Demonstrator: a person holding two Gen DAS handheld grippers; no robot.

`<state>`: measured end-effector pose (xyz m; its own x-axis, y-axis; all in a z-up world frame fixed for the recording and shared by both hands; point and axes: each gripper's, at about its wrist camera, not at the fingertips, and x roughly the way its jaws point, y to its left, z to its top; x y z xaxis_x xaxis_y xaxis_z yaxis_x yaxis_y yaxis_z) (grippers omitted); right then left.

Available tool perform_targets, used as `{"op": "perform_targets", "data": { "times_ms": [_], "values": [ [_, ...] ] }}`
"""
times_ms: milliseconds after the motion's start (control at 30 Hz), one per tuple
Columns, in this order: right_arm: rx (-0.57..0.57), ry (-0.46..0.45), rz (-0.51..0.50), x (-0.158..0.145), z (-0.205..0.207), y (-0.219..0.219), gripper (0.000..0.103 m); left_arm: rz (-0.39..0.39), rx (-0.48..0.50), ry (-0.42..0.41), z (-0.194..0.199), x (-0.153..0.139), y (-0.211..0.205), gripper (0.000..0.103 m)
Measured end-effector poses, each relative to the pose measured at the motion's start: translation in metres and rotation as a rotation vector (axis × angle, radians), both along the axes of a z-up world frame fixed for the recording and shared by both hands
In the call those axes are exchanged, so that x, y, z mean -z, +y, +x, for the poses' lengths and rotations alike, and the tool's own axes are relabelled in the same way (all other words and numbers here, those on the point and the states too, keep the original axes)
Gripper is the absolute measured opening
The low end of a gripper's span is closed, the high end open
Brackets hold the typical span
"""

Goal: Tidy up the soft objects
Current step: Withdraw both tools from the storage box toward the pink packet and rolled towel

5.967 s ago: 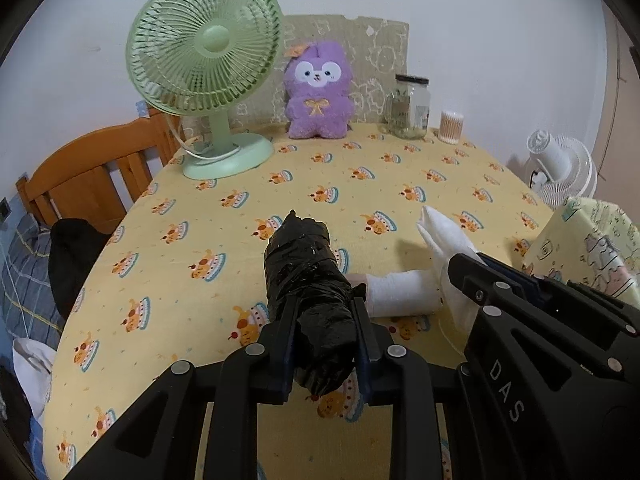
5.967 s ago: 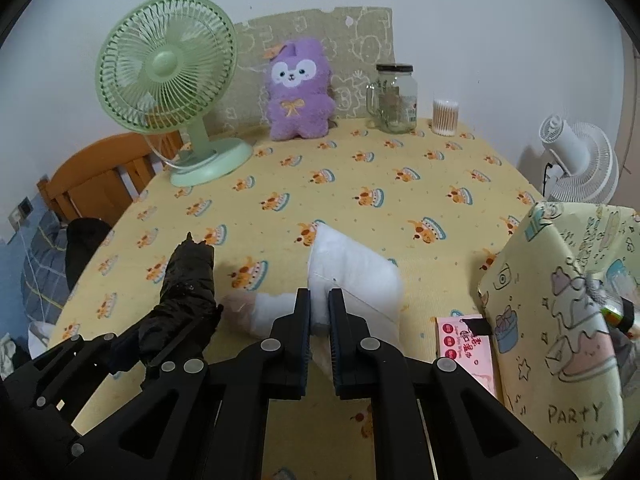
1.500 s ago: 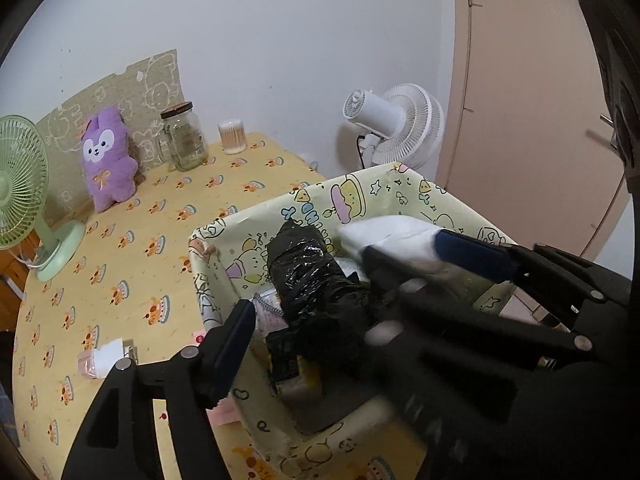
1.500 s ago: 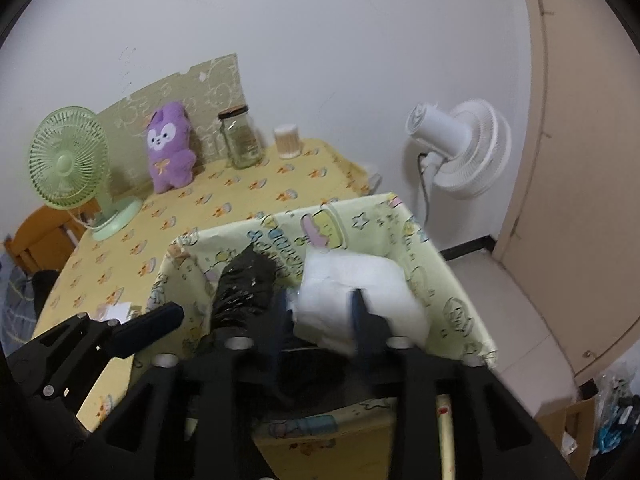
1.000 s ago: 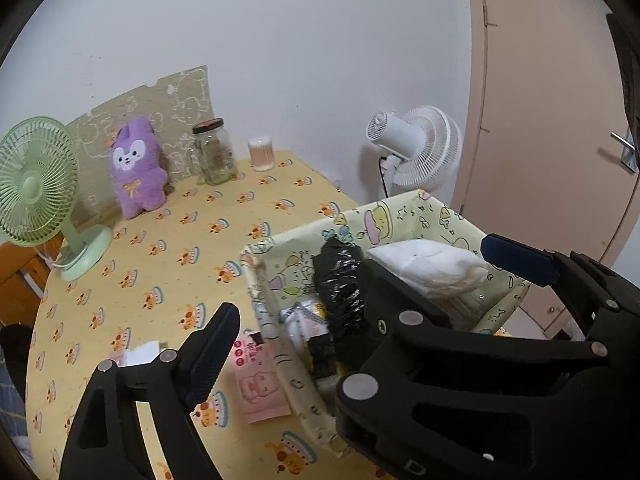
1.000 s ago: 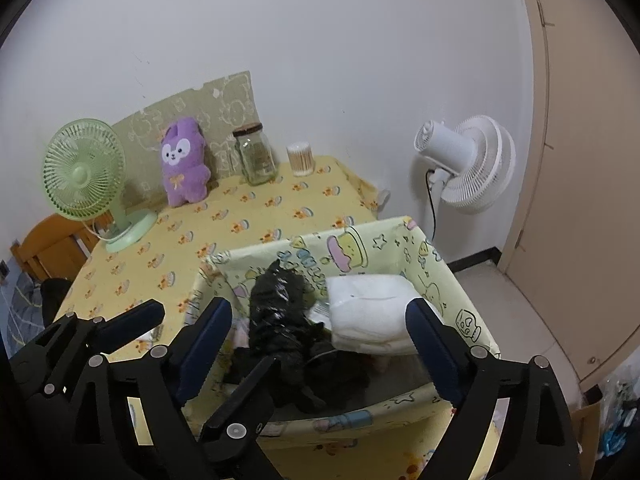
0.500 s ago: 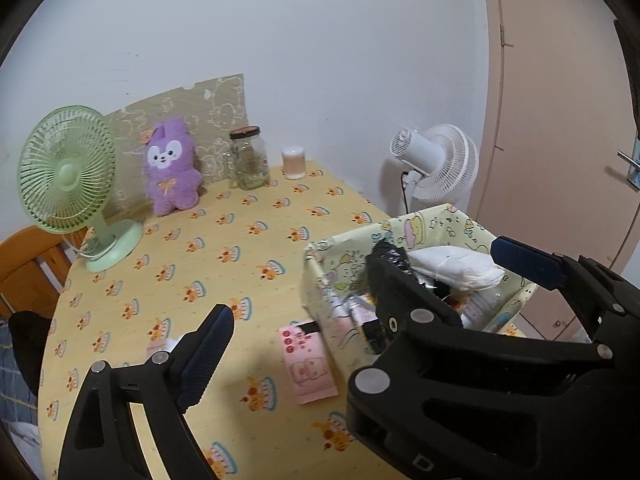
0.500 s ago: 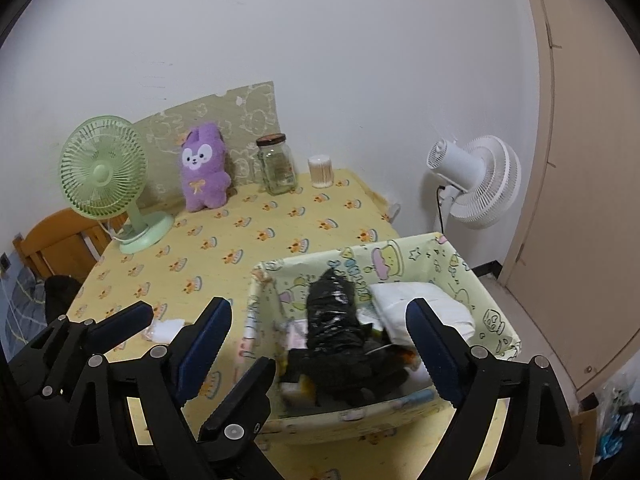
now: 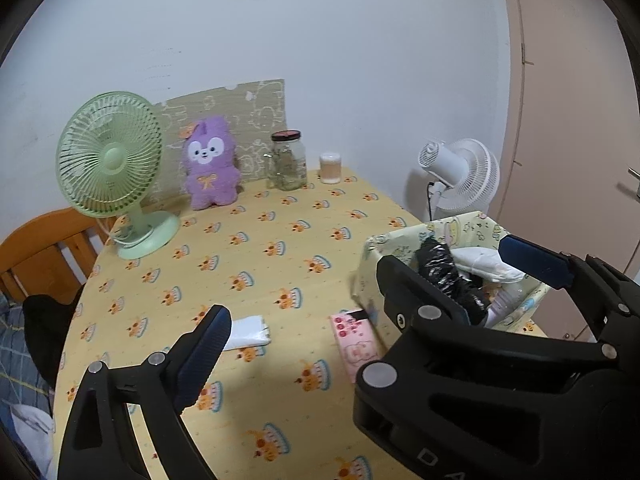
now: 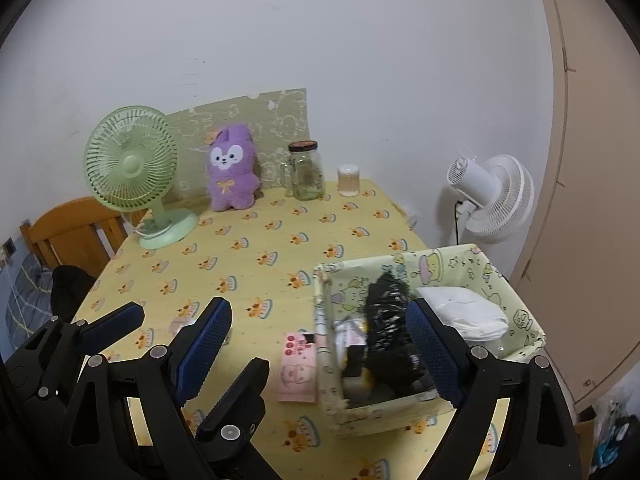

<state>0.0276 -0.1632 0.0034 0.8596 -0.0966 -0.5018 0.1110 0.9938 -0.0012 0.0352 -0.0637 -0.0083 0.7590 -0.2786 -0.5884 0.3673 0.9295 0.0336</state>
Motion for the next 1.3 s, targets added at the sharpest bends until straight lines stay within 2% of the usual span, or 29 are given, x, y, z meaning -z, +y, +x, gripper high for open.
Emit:
{"op": "perform_targets", "data": {
  "times_ms": [500,733,933,1067,1300],
  "values": [
    [-0.021,-0.024,-0.024,0.018,0.001,0.045,0.091,0.017,-0.068,0.007,0.0,0.019,0.045,0.097],
    [-0.003,-0.013,-0.051,0.039,0.009,0.058,0.091,0.01,-0.091,0.046,0.009,0.042,0.06,0.096],
    [0.014,-0.015,-0.07,0.057,0.017,0.066,0.089,0.048,-0.116,0.069,0.019,0.063,0.066,0.096],
    [0.018,0.018,-0.07,0.071,0.027,0.07,0.086,0.053,-0.12,0.104,0.026,0.077,0.07,0.096],
    [0.082,0.094,-0.076,0.101,0.046,0.064,0.081,0.108,-0.126,0.153,0.043,0.103,0.066,0.096]
  ]
}}
